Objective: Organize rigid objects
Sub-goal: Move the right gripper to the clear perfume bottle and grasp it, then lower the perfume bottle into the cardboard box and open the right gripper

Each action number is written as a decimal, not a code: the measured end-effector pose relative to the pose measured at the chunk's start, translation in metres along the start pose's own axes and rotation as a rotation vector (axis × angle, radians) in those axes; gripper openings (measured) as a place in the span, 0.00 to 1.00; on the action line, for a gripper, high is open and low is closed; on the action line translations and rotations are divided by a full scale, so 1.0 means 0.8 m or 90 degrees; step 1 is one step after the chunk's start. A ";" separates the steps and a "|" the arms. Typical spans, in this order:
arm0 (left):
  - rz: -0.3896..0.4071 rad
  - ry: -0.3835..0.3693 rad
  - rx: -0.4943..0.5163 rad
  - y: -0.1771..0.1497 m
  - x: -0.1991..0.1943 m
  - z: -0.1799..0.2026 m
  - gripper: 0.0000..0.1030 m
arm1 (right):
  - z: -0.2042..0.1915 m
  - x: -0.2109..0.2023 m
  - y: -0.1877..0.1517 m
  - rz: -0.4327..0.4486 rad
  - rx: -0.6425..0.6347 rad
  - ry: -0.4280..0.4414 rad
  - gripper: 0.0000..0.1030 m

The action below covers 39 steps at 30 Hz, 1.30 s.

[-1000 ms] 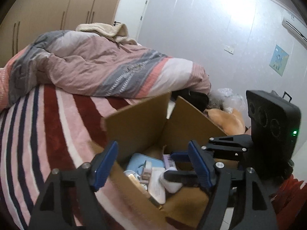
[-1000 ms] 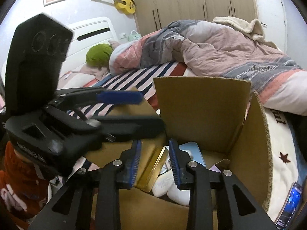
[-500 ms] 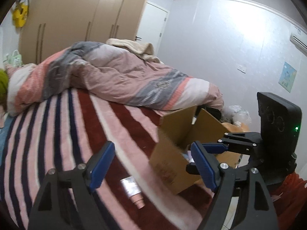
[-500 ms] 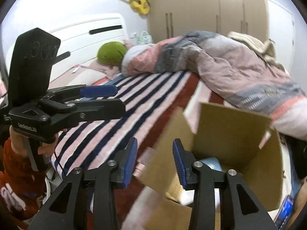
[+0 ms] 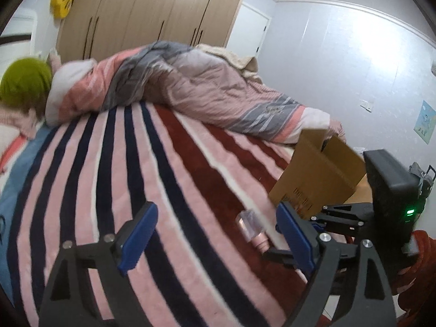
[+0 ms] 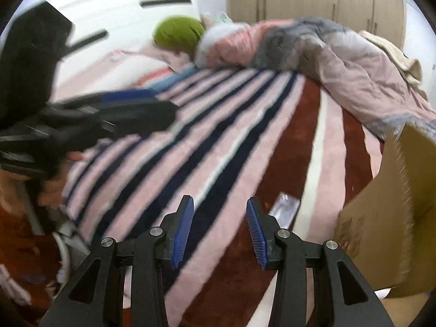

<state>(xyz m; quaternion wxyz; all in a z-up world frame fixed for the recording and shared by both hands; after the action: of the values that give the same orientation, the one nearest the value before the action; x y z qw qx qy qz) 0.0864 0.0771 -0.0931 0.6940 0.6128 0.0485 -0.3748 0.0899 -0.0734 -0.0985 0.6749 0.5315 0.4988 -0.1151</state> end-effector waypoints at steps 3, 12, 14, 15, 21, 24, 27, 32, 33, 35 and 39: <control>-0.016 -0.011 -0.023 -0.021 0.015 -0.016 0.84 | 0.011 0.036 -0.014 -0.025 0.026 -0.067 0.40; -0.036 -0.046 -0.047 -0.046 0.038 -0.025 0.84 | 0.063 0.108 -0.036 -0.062 0.072 -0.161 0.63; -0.037 -0.046 -0.049 -0.045 0.039 -0.026 0.84 | 0.066 0.112 -0.036 -0.053 0.080 -0.154 0.29; -0.038 -0.047 -0.050 -0.043 0.039 -0.026 0.84 | 0.066 0.111 -0.035 -0.046 0.071 -0.155 0.29; -0.044 -0.052 -0.048 -0.040 0.042 -0.018 0.84 | 0.040 0.092 -0.029 -0.010 0.030 -0.089 0.28; -0.045 -0.064 -0.046 -0.036 0.039 -0.009 0.84 | 0.014 0.070 -0.019 0.015 0.003 -0.042 0.28; -0.038 -0.082 -0.042 -0.027 0.033 0.002 0.84 | -0.010 0.041 -0.006 0.030 -0.021 0.012 0.28; -0.012 -0.116 -0.035 -0.001 0.018 0.029 0.78 | -0.024 -0.002 0.011 0.057 -0.040 0.062 0.28; -0.009 -0.120 -0.032 0.005 0.016 0.034 0.71 | -0.024 -0.012 0.014 0.063 -0.042 0.068 0.28; -0.002 -0.130 -0.021 0.019 0.012 0.048 0.62 | -0.019 -0.028 0.018 0.075 -0.044 0.074 0.28; 0.002 -0.133 0.015 0.047 0.015 0.086 0.49 | 0.002 -0.061 0.024 0.100 -0.043 0.075 0.28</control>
<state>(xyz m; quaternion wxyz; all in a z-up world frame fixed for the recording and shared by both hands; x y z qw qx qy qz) 0.0900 0.0093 -0.0520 0.6886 0.5783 -0.0294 -0.4364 0.0808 -0.0855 -0.0480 0.6689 0.5521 0.4975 -0.0136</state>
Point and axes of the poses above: each gripper's, at about its wrist camera, not at the fingertips, and x roughly the way its jaws point, z to its right, y to its top, the point moved 1 cm from there along x, roughly the way its jaws point, and after that the axes turned 4 degrees about x, right-handed, at the moved point
